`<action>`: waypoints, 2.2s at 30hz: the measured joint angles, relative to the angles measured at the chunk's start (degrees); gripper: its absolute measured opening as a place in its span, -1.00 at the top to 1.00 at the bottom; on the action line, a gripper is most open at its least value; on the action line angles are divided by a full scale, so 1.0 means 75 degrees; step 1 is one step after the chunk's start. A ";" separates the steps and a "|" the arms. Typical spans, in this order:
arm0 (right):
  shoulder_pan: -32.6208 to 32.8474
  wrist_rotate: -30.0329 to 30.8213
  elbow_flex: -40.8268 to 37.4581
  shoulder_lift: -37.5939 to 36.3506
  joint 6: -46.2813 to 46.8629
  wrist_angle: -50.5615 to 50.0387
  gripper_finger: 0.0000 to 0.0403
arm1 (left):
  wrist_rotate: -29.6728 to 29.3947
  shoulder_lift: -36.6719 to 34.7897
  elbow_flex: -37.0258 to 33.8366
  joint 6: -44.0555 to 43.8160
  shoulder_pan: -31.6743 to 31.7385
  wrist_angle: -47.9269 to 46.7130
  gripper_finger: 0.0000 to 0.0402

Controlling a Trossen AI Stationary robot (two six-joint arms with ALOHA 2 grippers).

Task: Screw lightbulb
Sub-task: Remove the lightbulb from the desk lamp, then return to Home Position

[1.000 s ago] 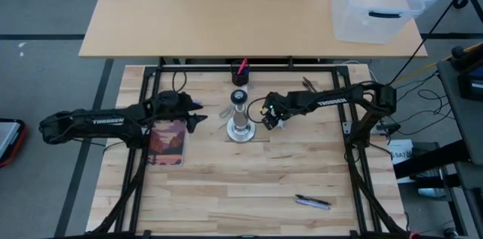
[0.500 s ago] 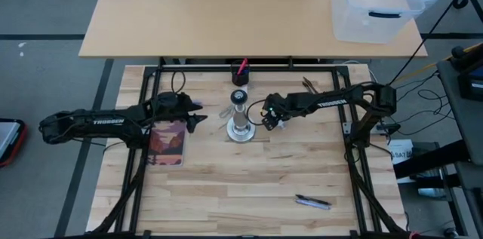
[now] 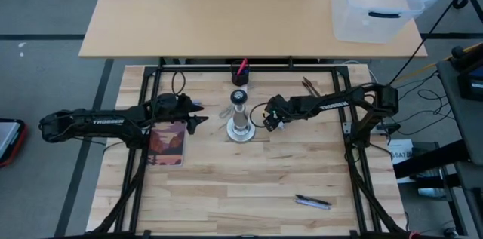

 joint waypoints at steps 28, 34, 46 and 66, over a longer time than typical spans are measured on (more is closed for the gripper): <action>0.0281 0.0033 0.0223 -0.2217 -0.2686 0.0518 -0.93 | -0.0245 -0.0044 0.0123 0.0069 -0.0644 0.1065 -0.38; 0.0352 0.0680 0.0223 -0.4001 -0.4105 0.0561 -0.66 | -0.0163 -0.0569 0.0699 0.0551 -0.0644 0.0625 -0.12; 0.1023 0.0904 -0.0026 -0.7601 -0.5772 -0.0018 0.93 | -0.0701 -0.4541 0.2461 0.2724 -0.0644 -0.3643 0.98; 0.1830 0.0478 -0.5749 -1.1662 -0.6610 0.3624 1.00 | -0.1148 -0.6472 -0.1256 0.2433 -0.0669 -0.0944 1.00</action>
